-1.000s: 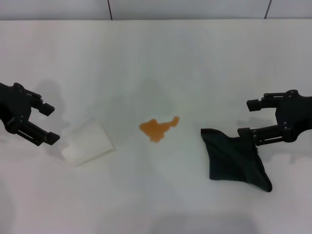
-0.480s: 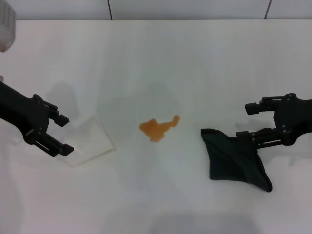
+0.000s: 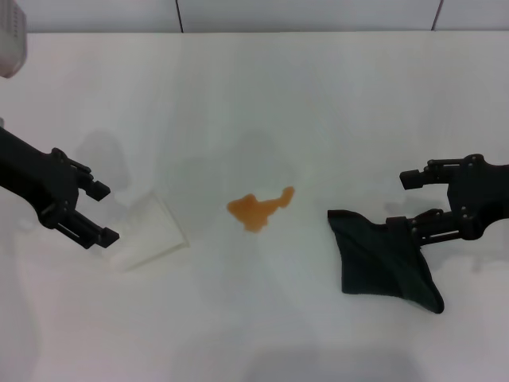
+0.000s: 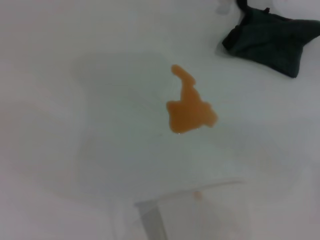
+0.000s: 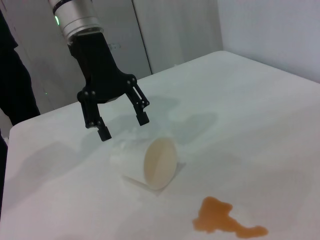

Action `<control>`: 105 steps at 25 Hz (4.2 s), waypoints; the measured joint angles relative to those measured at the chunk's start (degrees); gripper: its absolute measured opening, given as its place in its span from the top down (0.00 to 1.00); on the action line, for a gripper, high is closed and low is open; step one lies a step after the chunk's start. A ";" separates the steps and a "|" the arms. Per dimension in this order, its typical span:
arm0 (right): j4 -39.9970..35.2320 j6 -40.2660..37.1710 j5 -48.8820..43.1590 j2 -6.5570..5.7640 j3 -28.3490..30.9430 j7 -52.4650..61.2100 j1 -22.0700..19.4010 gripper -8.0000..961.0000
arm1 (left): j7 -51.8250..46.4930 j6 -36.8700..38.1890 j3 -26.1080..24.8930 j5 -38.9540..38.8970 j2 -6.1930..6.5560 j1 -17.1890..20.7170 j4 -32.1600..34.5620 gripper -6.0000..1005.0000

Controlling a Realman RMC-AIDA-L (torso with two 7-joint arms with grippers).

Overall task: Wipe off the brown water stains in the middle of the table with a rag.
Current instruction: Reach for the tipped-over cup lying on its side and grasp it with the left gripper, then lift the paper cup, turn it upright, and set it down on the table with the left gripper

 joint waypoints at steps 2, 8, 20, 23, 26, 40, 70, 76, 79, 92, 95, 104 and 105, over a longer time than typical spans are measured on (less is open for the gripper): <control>0.00 0.00 0.00 0.00 0.00 0.00 -0.05 0.13 | -0.01 -0.20 0.08 0.10 -0.10 -0.02 0.05 0.12; 0.00 -0.01 0.00 0.00 -0.09 -0.02 -0.09 0.13 | -0.07 -1.54 0.21 1.71 -1.20 -0.18 -0.16 0.12; 0.15 -0.01 0.00 0.00 -0.18 -0.18 -0.26 0.13 | -0.04 -3.74 0.21 2.41 -2.73 -0.59 -0.77 0.12; 0.21 -0.01 0.00 0.00 -0.18 -0.18 -0.31 0.13 | 0.02 -3.93 0.20 2.41 -3.06 -0.65 -0.78 0.12; 0.44 -0.01 0.00 -0.03 -0.18 -0.18 -0.35 0.13 | 0.01 -4.24 0.25 2.41 -3.27 -0.66 -0.96 0.12; 0.79 -0.01 0.00 -0.09 -0.17 -0.22 -0.39 0.13 | -0.06 -6.50 0.91 2.81 -3.77 -0.93 -2.90 0.12; 1.31 -0.01 0.00 -0.09 -0.17 -0.26 -0.43 0.13 | 0.17 -9.34 1.54 2.89 -5.31 -0.89 -2.97 0.17; 1.32 -0.01 0.00 -0.09 -0.17 -0.27 -0.43 0.13 | 0.15 -9.58 1.62 2.89 -5.31 -0.90 -2.97 0.21; 1.32 -0.01 0.00 -0.13 -0.17 -0.26 -0.43 0.13 | 0.17 -9.58 1.62 2.89 -5.32 -0.89 -2.96 0.28; 1.32 -0.80 0.00 -0.18 0.51 -0.26 -0.60 0.13 | 0.67 -12.40 1.17 -1.96 -5.90 1.35 0.84 0.37; 1.32 -0.80 -0.01 -0.18 0.53 -0.26 -0.61 0.13 | 1.29 -14.18 1.11 -6.24 -5.90 2.89 1.43 0.40; 1.32 -0.60 0.00 -0.17 0.74 -0.26 -0.61 0.13 | 5.25 -20.28 -0.25 -20.85 -6.09 9.48 2.12 0.46; 1.32 -0.54 -0.01 -0.17 0.74 -0.26 -0.61 0.13 | 6.01 -20.71 -0.37 -23.01 -6.14 10.32 2.12 0.46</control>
